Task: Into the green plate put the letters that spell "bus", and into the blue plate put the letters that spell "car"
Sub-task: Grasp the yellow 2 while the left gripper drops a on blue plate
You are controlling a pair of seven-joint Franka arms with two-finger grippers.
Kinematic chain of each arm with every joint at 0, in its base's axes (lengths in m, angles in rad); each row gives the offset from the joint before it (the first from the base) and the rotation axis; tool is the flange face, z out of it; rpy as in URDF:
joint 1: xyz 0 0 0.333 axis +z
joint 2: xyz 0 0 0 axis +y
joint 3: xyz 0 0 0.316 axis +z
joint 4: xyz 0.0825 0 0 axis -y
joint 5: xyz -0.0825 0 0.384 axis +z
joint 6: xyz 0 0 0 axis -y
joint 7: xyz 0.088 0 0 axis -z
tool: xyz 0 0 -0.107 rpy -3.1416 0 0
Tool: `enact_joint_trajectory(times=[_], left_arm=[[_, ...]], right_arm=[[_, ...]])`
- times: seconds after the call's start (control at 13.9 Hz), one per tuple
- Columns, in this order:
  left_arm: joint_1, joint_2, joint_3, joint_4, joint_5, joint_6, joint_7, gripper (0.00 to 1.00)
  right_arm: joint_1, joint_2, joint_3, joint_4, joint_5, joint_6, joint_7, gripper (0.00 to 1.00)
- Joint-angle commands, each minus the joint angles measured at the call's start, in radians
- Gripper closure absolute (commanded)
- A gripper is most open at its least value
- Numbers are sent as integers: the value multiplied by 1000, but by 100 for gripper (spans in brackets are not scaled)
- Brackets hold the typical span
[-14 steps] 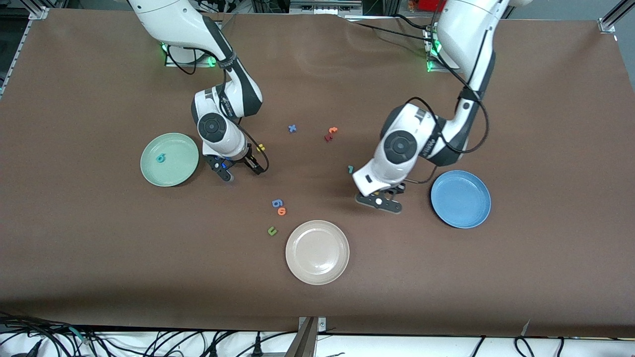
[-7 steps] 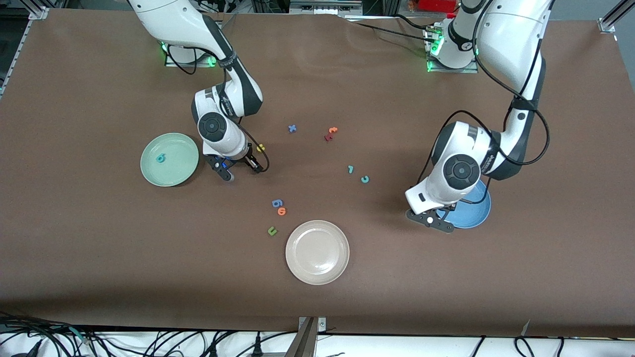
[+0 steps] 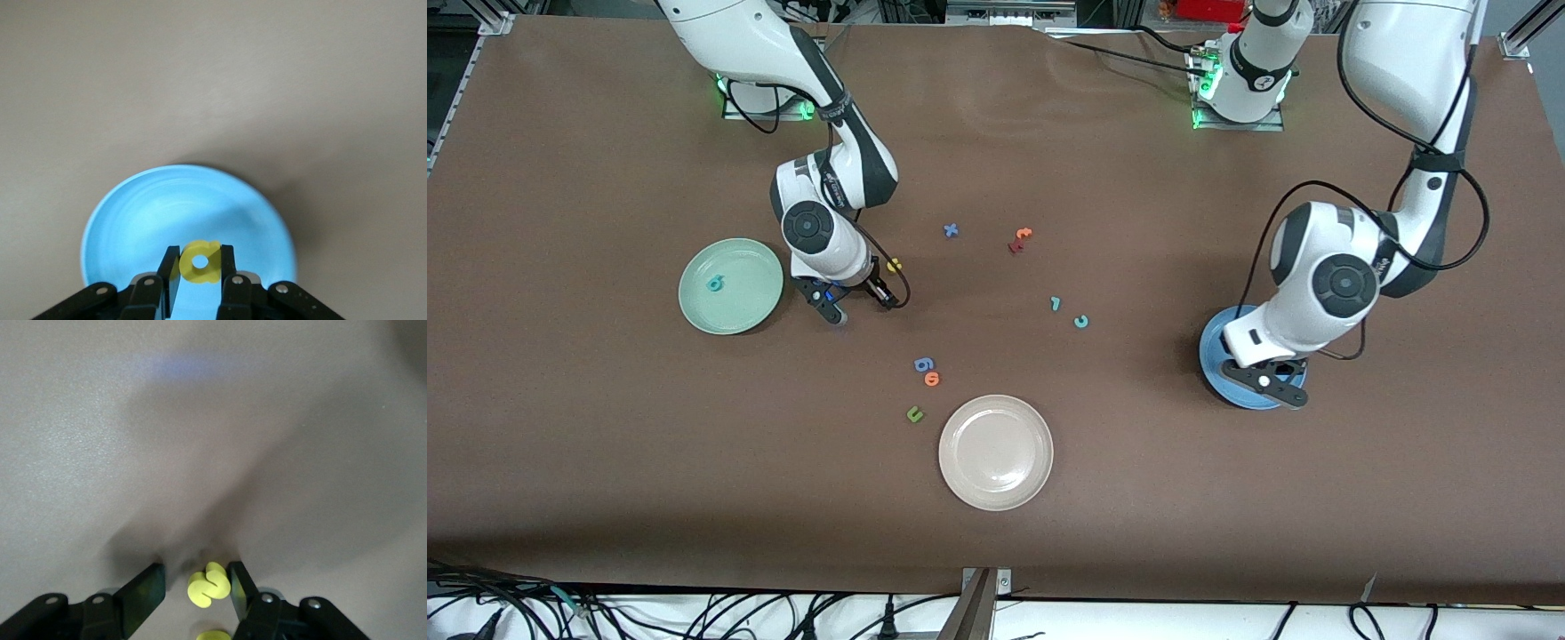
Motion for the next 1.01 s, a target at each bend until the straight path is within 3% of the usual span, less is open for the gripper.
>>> enact_joint_trajectory(times=[0.0,0.07,0.14,0.22,0.5,0.72,0.79,0.93], left_arm=[[44,-38,-18,-131,25,147,21,85],[51,-34,-19,-156,19,186,17,80],[52,-31,-19,-157,7,185,0,57],[52,-31,-19,-156,-9,182,-26,3],[35,-60,-36,-142,-119,94,-43,0],[33,-77,-180,-142,-119,71,-310,0],[27,-70,-228,-142,-110,71,-390,0],[-40,-54,-254,-111,-110,71,-524,0]], right_arm=[[7,-13,10,-20,21,9,4,54],[7,-17,10,-20,21,7,1,54],[6,-31,10,-20,21,-2,0,54],[6,-36,8,-20,22,-17,0,54],[6,-37,8,-22,21,-23,-2,54],[6,-34,8,-25,21,-22,-9,54],[6,-34,8,-25,21,-22,-11,58],[6,-34,8,-25,21,-23,-16,79]])
